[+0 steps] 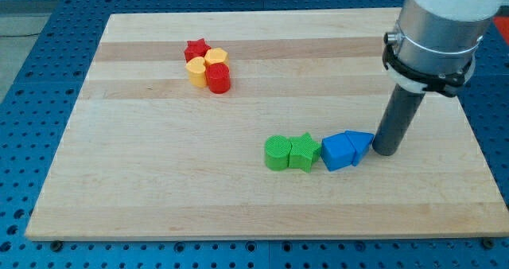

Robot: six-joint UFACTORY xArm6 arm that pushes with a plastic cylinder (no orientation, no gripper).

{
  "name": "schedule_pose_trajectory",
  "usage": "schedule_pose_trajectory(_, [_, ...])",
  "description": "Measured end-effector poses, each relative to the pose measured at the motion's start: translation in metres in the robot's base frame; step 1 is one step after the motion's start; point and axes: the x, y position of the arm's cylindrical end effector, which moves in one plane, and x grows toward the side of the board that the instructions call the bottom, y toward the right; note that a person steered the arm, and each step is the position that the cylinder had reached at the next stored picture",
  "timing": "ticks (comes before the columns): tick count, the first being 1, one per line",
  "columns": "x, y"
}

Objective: Place your arm to the right of the red circle

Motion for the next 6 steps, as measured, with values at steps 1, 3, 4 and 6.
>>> schedule_pose_trajectory(1, [-0.010,0.019])
schedule_pose_trajectory(3, [-0.040,0.019])
schedule_pose_trajectory(4, [-0.061,0.006])
schedule_pose_trajectory(6, [-0.119,-0.032])
